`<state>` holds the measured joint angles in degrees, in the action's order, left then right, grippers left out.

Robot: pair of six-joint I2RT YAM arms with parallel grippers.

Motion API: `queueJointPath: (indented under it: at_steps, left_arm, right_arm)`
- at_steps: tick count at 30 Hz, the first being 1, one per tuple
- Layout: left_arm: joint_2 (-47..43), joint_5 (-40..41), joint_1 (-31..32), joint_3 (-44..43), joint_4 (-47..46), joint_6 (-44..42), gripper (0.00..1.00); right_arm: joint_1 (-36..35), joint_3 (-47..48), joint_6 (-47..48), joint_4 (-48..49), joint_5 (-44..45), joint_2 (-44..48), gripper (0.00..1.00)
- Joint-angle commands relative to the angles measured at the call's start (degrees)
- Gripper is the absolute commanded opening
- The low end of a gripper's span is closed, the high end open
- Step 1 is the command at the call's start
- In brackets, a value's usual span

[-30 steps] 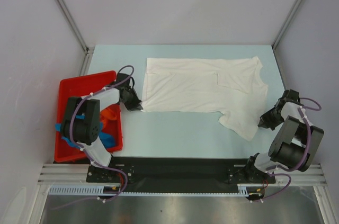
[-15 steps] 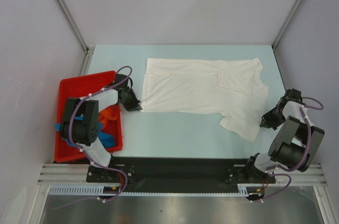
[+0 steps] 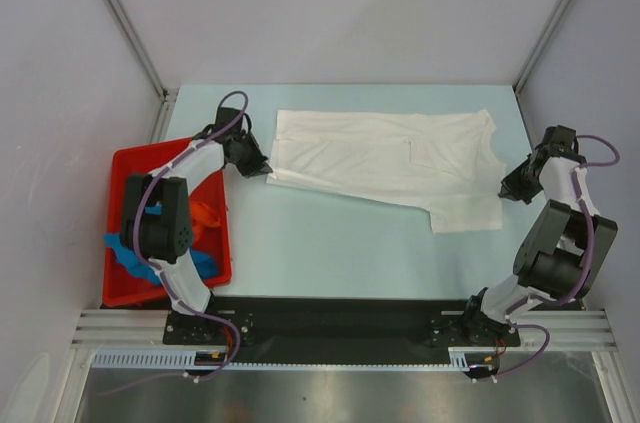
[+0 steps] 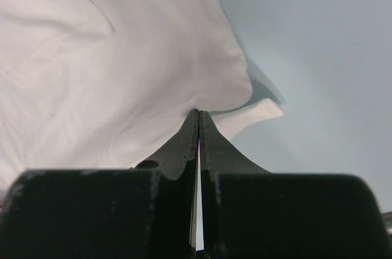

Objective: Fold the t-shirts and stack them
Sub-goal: Fold the tshirt

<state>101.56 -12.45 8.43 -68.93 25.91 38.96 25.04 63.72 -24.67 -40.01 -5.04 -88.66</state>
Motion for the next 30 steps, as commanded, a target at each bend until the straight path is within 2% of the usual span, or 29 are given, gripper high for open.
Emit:
queueJointPath:
  at_steps: [1,17,23,30]
  left_arm:
    - [2.85,-0.56,-0.69,-5.77,1.24,-0.2,0.0]
    - [20.87,-2.23,-2.36,-30.29,5.11,1.56,0.0]
    - [24.74,-2.23,-2.8,-34.6,5.73,2.44,0.01]
    - [27.29,-2.67,-3.15,-36.89,5.82,3.23,0.0]
  right_arm:
    - [-0.78,6.23,0.5,0.98,-0.76,-3.43,0.0]
    - [-3.42,36.89,0.76,-2.88,-5.68,-26.2,0.0]
    - [-4.21,45.68,0.32,-4.73,-7.35,-32.53,0.0]
    - [-4.91,50.35,-1.08,-4.73,-8.85,-36.32,0.0]
